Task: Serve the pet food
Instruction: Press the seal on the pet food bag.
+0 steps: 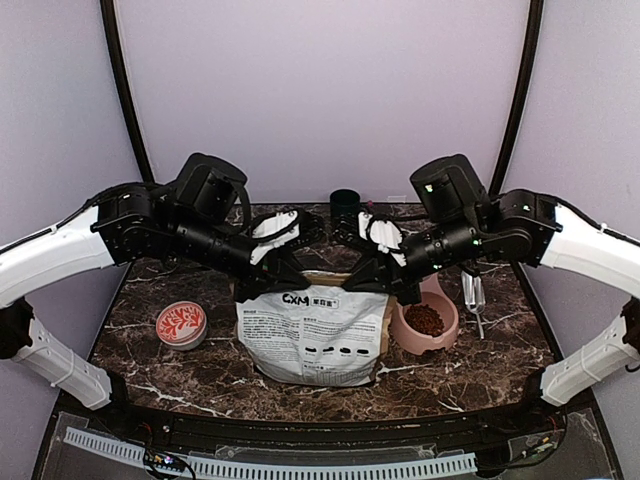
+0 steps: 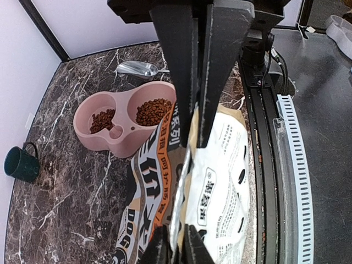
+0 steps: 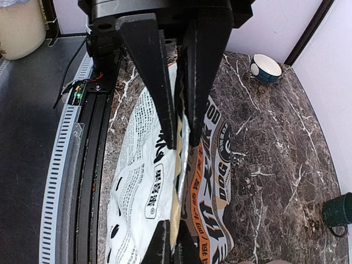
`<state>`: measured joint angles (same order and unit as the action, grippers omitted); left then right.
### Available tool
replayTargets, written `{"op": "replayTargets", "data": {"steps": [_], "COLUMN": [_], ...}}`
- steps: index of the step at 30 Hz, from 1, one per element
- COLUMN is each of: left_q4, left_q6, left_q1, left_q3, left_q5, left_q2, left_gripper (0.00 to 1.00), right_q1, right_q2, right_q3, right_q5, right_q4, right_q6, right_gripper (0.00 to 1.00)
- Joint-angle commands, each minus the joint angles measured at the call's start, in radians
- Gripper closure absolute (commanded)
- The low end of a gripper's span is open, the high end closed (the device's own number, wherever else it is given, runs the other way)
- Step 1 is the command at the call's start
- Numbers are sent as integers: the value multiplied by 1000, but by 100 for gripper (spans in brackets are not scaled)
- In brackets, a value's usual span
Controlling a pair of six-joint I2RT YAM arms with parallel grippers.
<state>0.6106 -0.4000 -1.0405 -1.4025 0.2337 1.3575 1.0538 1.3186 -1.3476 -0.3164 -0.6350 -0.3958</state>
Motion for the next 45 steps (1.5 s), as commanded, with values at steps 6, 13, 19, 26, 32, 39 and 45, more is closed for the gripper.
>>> {"op": "replayTargets", "data": {"steps": [6, 13, 19, 26, 32, 39, 45], "left_q4": [-4, -15, 11, 8, 9, 16, 18], "left_q6": [-10, 10, 24, 16, 4, -4, -8], "left_q1": [8, 8, 21, 43, 60, 83, 104], "left_q3": [11, 14, 58, 117, 131, 155, 180], "left_q5": [-122, -100, -83, -102, -97, -117, -114], "left_q2": [0, -48, -87, -117, -133, -156, -184], "left_gripper": [100, 100, 85, 100, 100, 90, 100], "right_q1": [0, -1, 0, 0, 0, 0, 0], "right_q2": [-118, -98, -92, -106, -117, -127, -139], "right_q3": [19, 16, 13, 26, 37, 47, 59], "right_q5": [-39, -48, -51, -39, -30, -24, -23], "right_q4": [78, 87, 101, 110, 111, 117, 120], "right_q6": [4, 17, 31, 29, 26, 21, 23], "right_gripper": [100, 100, 100, 100, 100, 100, 100]}}
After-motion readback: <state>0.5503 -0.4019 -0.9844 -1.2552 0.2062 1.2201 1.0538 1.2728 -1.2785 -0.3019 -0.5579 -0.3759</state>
